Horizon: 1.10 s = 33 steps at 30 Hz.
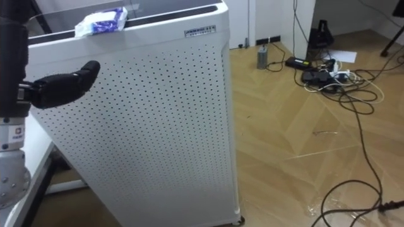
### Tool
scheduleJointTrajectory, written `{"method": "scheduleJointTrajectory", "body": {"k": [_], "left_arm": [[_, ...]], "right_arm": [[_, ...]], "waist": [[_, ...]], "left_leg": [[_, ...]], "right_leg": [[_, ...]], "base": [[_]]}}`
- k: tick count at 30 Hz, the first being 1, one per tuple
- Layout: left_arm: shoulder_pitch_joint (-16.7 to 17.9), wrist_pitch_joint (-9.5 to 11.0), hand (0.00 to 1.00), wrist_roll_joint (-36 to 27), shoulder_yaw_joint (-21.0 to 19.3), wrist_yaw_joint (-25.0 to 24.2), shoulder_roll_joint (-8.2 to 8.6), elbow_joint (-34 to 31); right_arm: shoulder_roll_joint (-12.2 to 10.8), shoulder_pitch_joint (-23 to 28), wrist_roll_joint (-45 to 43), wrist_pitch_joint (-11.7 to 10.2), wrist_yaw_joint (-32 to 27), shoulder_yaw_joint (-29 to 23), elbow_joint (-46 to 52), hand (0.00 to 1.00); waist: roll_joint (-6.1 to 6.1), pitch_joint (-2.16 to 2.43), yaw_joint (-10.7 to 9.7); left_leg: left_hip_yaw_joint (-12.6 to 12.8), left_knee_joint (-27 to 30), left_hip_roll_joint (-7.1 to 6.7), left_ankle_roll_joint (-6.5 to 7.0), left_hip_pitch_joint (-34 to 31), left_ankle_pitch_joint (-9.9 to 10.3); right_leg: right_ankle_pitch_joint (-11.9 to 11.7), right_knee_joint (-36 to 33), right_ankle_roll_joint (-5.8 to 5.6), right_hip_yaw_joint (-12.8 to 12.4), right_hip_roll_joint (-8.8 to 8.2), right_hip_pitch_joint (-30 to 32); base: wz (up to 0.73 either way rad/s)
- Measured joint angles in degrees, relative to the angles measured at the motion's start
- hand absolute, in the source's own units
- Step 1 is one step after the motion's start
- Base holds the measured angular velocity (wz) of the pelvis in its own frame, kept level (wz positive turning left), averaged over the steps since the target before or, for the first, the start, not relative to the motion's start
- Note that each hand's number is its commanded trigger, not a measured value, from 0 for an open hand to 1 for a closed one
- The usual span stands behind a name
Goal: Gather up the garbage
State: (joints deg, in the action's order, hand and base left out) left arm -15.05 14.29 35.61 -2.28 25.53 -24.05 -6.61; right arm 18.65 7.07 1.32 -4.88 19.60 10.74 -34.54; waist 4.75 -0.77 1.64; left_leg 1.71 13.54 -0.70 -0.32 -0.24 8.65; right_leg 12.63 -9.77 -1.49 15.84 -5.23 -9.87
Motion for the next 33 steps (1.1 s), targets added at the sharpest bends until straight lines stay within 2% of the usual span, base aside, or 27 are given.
{"method": "scheduleJointTrajectory", "body": {"k": [3, 6, 8, 13, 17, 19, 25, 33], "left_arm": [[-2.0, -0.4, 0.00, 0.3, 0.0, -0.1, -0.25, 2.4], [-3.4, -1.4, 0.00, 0.4, 0.0, -0.6, -1.95, 5.1], [-3.6, -2.3, 0.00, 0.3, 0.0, -1.5, -2.65, 6.1], [-4.2, -4.0, 0.00, 0.3, 0.1, -3.9, -3.52, 7.7], [-6.0, -6.9, 0.00, 0.3, 0.1, -5.3, -3.83, 10.2], [-6.2, -7.5, 0.00, 0.3, 0.1, -5.7, -3.88, 11.1], [-6.2, -10.1, 0.00, 1.3, 0.2, -8.4, -3.88, 13.6], [-6.8, -11.7, 0.00, 1.2, 0.2, -11.0, -4.02, 18.8]], "right_arm": [[0.3, 0.0, -1.1, 0.0, 0.0, -0.2, 0.0, 1.00], [0.3, 0.0, -2.2, 0.0, 0.1, -0.5, 0.0, 1.00], [0.6, 0.0, -3.8, 0.4, 0.7, -0.7, 0.0, 1.00], [0.6, 0.0, -4.2, 2.1, 1.6, -0.7, 0.0, 1.00], [0.7, 0.0, -4.4, 3.8, 1.7, -0.7, 0.0, 1.00], [0.7, 0.0, -4.3, 3.8, 1.5, -0.7, 0.0, 1.00], [0.6, -0.1, -4.3, 4.6, -0.3, -0.7, 0.0, 1.00], [0.8, -0.1, -4.3, 5.1, -0.8, -0.7, 0.0, 1.00]], "waist": [[0.20, -0.02, 0.0], [1.01, -0.21, -0.1], [1.74, -0.11, 0.0], [1.75, -0.14, -0.2], [1.76, -0.13, 0.0], [1.76, -0.13, -0.1], [1.78, -0.11, 0.0], [1.76, -0.10, 0.0]], "left_leg": [[0.1, 0.1, 0.02, 0.05, -0.1, 0.0], [0.3, 0.0, 0.03, 0.08, -0.1, 0.1], [0.9, -0.2, 0.04, 0.09, -0.1, 0.1], [1.3, -0.3, -0.03, 0.17, -0.3, 0.1], [1.9, -0.3, -0.05, 0.26, -0.3, 0.1], [3.0, -0.4, -0.01, 0.40, -0.3, 0.1], [3.3, -0.8, -0.15, 0.65, -0.3, 0.1], [4.2, -0.9, -0.13, 0.74, 0.0, 0.1]], "right_leg": [[0.0, 0.0, -0.02, -0.1, 0.01, 0.0], [0.0, 0.0, -0.04, -0.4, -0.01, 0.2], [-0.1, -0.1, -0.12, -1.3, -0.06, 0.6], [-0.1, -0.1, -0.19, -1.6, -0.16, 0.7], [-0.2, 0.0, -0.23, -1.6, -0.26, 0.8], [-0.2, 0.0, -0.28, -1.7, -0.38, 0.8], [-0.3, 0.0, -0.56, -1.8, -0.60, 1.1], [-0.4, 0.0, -0.58, -2.7, -0.70, 1.1]], "base": [[0.00], [-0.06], [-0.13], [0.00], [0.02], [0.00], [0.00], [-0.03]]}}
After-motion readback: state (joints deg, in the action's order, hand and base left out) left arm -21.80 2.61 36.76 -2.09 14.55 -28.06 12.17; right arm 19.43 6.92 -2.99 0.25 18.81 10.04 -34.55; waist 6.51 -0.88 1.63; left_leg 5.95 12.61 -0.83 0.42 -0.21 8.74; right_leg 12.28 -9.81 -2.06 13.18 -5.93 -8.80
